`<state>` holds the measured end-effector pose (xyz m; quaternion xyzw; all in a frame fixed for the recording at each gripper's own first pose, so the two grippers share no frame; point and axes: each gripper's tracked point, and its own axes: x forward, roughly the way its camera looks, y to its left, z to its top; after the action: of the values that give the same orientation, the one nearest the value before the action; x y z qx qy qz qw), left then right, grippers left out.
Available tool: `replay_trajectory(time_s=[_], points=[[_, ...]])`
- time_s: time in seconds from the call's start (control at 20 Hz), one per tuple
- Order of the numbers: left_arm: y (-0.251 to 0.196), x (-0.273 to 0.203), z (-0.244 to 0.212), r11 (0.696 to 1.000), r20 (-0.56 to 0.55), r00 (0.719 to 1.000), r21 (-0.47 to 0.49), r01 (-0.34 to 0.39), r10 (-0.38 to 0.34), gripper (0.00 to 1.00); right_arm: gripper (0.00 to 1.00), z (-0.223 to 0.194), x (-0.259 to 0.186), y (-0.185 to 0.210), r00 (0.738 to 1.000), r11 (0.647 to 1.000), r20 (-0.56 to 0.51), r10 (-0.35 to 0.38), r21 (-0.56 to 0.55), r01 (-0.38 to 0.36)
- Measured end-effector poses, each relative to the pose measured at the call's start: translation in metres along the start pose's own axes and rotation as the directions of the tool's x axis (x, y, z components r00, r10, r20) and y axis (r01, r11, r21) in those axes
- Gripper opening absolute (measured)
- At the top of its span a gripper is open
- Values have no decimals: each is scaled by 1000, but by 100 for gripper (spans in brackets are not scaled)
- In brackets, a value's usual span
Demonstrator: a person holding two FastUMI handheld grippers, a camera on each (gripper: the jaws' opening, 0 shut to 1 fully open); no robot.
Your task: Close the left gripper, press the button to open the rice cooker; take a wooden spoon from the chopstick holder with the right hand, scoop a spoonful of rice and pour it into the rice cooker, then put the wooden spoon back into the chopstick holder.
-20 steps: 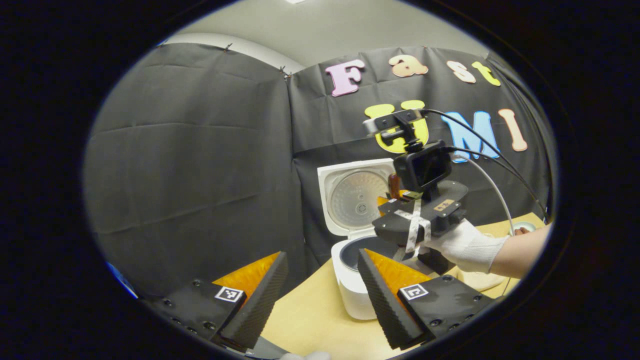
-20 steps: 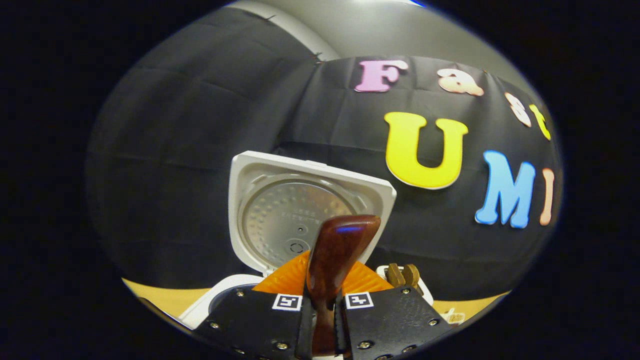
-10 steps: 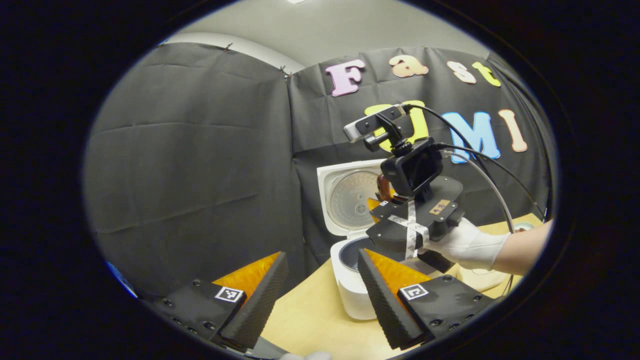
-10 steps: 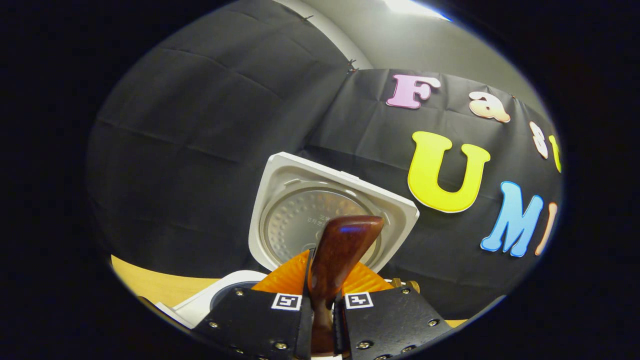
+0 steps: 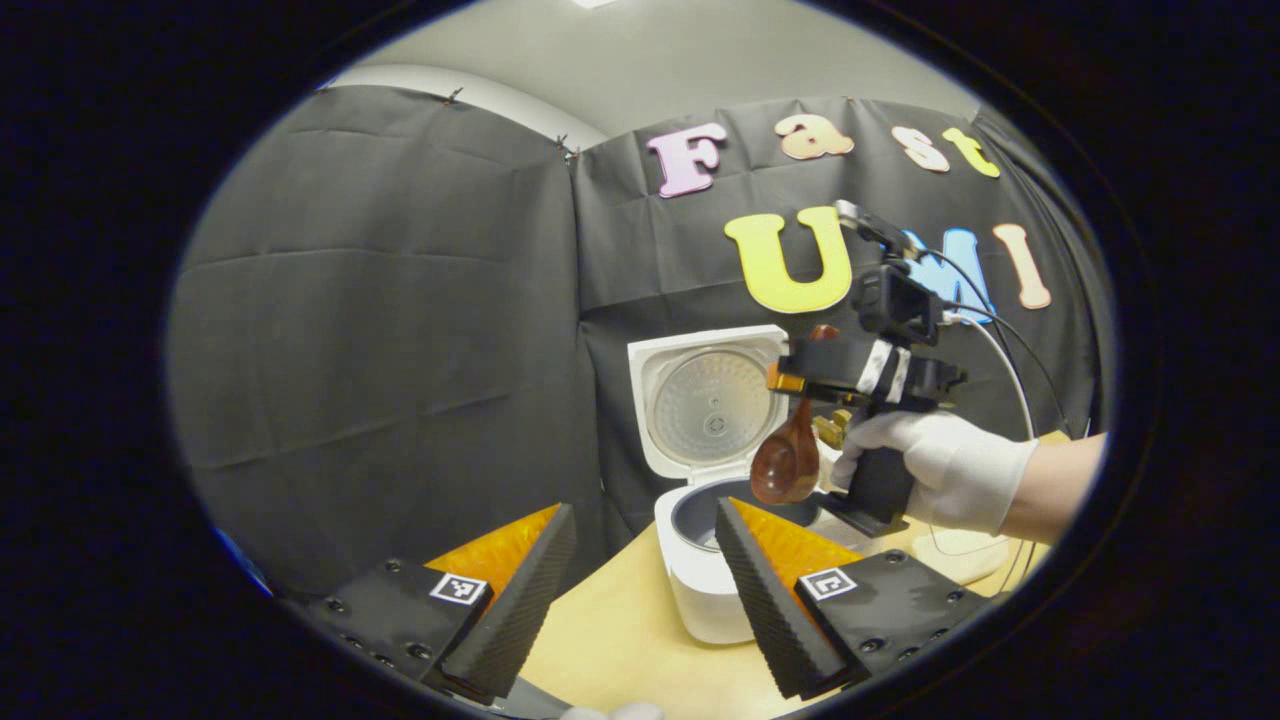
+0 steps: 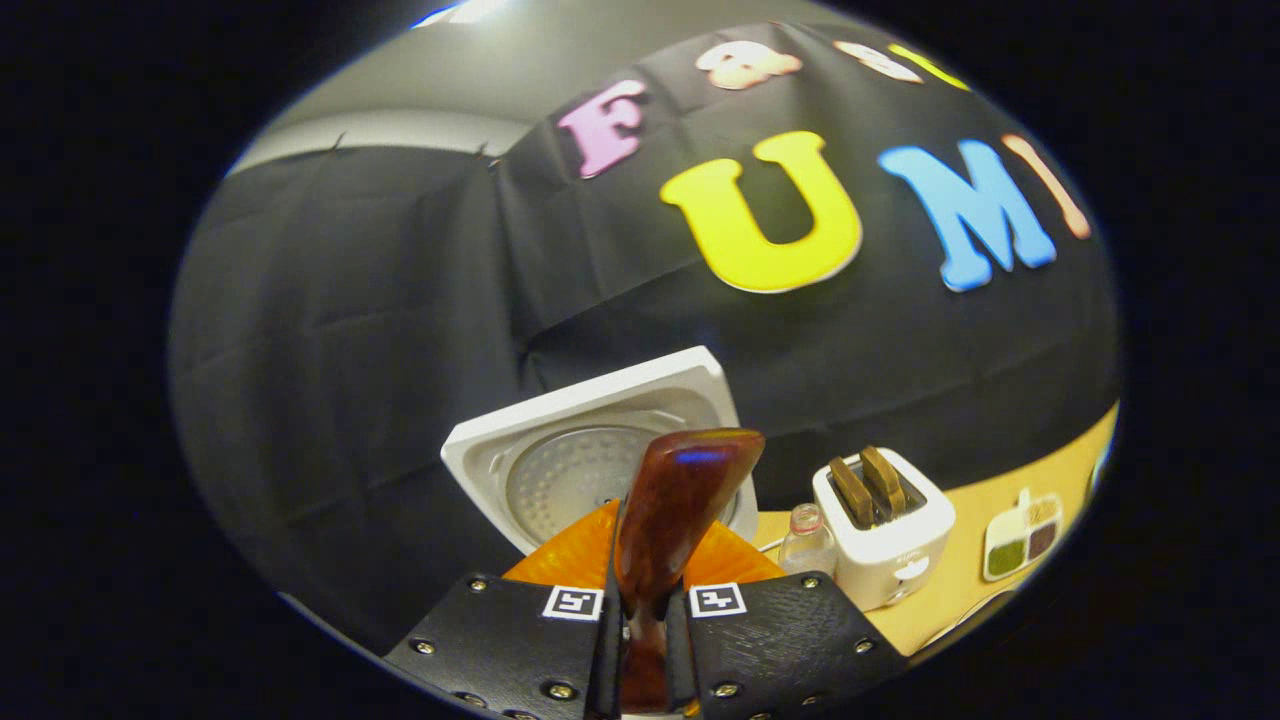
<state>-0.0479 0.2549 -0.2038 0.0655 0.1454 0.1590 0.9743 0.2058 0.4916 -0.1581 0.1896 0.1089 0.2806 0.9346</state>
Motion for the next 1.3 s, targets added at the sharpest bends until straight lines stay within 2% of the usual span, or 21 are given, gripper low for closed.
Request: replay_trajectory(time_s=[0.05,0.15,0.3,0.35,0.4,0.45,0.6,0.65,0.7,0.75,0.95,1.2,1.3], points=[[-1,0,2,1000,3,1000,2,5,-5,97,17,7,-4,-9,1000,997,4,-14,77,14],[-3,0,7,1000,8,1000,3,15,-15,96,17,31,-14,-33,998,986,38,-58,161,51],[-16,4,10,999,10,999,2,44,-44,95,17,56,-29,-65,990,979,88,-111,180,93],[-22,4,12,998,12,998,1,58,-58,99,17,65,-36,-75,987,977,104,-124,189,103],[-29,4,13,997,14,997,-2,75,-75,98,22,73,-44,-87,982,974,119,-146,194,121],[-39,4,16,996,17,996,-5,92,-92,96,17,80,-53,-102,977,972,133,-168,188,141],[-69,2,27,988,40,988,-8,153,-152,95,17,105,-94,-152,951,957,172,-256,187,223],[-80,1,32,985,50,984,-6,173,-172,96,22,114,-110,-173,940,949,186,-287,191,252],[-89,-1,37,982,61,980,-4,191,-190,95,22,121,-126,-198,926,940,198,-322,183,287],[-99,-4,44,978,73,975,-5,209,-208,96,17,129,-144,-226,908,927,205,-365,173,333],[-135,-15,67,960,110,955,-10,279,-277,97,17,157,-225,-330,816,856,259,-517,163,491],[-158,-23,94,949,139,940,1,315,-312,99,17,168,-314,-438,680,734,293,-672,146,663],[-164,-25,100,948,146,937,15,318,-317,99,17,158,-343,-469,635,686,269,-724,185,704]])
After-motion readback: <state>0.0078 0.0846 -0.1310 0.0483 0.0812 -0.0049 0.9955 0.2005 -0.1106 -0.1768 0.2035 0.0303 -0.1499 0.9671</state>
